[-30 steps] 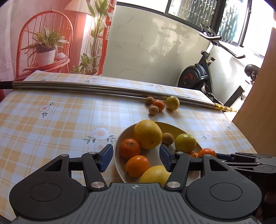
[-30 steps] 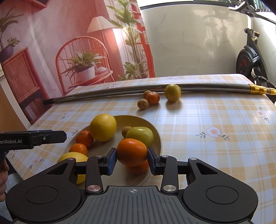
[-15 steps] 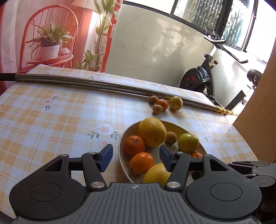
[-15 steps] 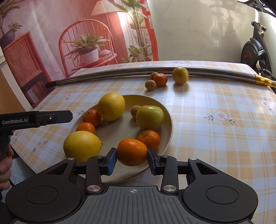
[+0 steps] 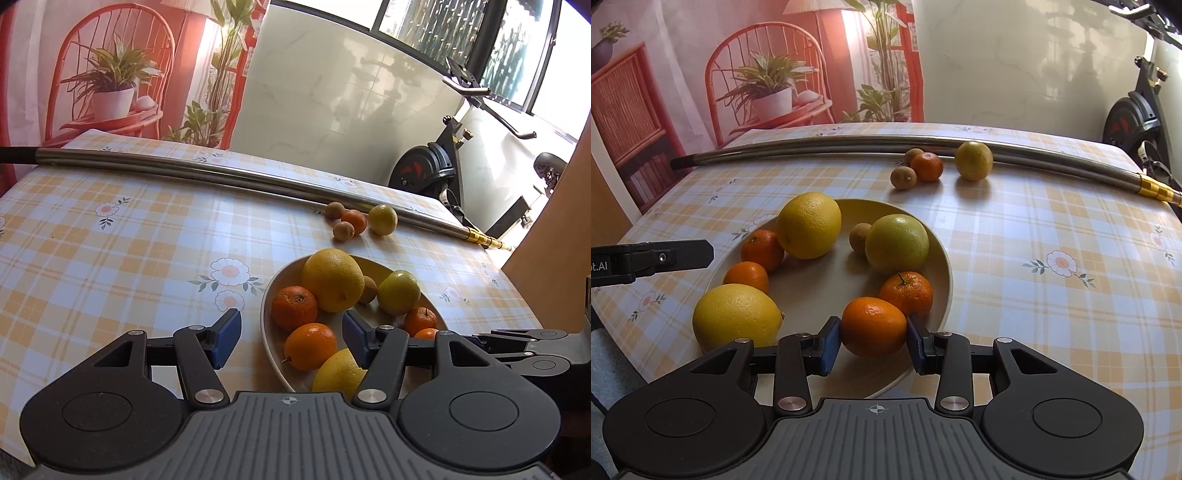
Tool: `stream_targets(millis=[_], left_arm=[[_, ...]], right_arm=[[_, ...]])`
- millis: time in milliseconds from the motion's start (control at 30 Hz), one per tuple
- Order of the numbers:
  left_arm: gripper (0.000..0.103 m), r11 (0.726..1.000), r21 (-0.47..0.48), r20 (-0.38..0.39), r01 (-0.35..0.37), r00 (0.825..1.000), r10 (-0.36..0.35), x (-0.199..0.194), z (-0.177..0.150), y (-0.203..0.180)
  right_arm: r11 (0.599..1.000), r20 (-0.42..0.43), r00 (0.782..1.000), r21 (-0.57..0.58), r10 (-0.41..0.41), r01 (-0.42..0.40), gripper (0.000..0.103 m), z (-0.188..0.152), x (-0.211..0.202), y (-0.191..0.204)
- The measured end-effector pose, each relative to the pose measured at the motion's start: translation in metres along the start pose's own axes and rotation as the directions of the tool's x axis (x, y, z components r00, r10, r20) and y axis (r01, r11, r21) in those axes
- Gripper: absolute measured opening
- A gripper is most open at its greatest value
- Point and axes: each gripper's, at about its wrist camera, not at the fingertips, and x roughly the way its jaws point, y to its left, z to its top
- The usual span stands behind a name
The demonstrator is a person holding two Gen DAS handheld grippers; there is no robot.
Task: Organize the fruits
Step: 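Lower the held orange toward the plate with the right tool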
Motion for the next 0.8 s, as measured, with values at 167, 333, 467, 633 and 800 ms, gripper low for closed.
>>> stream_targets(millis=[167,333,467,633,800], left_arm=[[0.063,1.0,0.0,0.0,0.0,1.0,0.0,0.0,0.0,0.0],[0.063,1.0,0.0,0.001,-0.001,1.0,0.001,0.0,0.001,0.001],[0.063,1.0,0.0,0.001,-0.001,1.0,0.001,0.0,0.001,0.001],[0.063,1.0,-0.001,0.001,-0.001,1.0,0.001,0.0,0.001,0.0],[0.063,1.0,0.0,0.001,0.0,1.0,0.0,0.0,0.001,0.0]], right_arm=[[1.0,-0.001,1.0,-0.013,-0.015,0.015,0.035,0.005,0.006,-0.002],[0.999,0.003,1.0,-0.021,-0.028,0.028,0.035,0.011,0.013,-0.005],[0.999,0.007,0.999,-0.042,-0.032,0.032,0.035,0.011,0.017,-0.004],[0.996,0.012,0.999,-0.073,-0.048,0.049,0.035,0.01,0.017,-0.001],[0.993,0.025,0.997,-0.095,-0.068,0.07,0.035,0.008,0.011,0.002]])
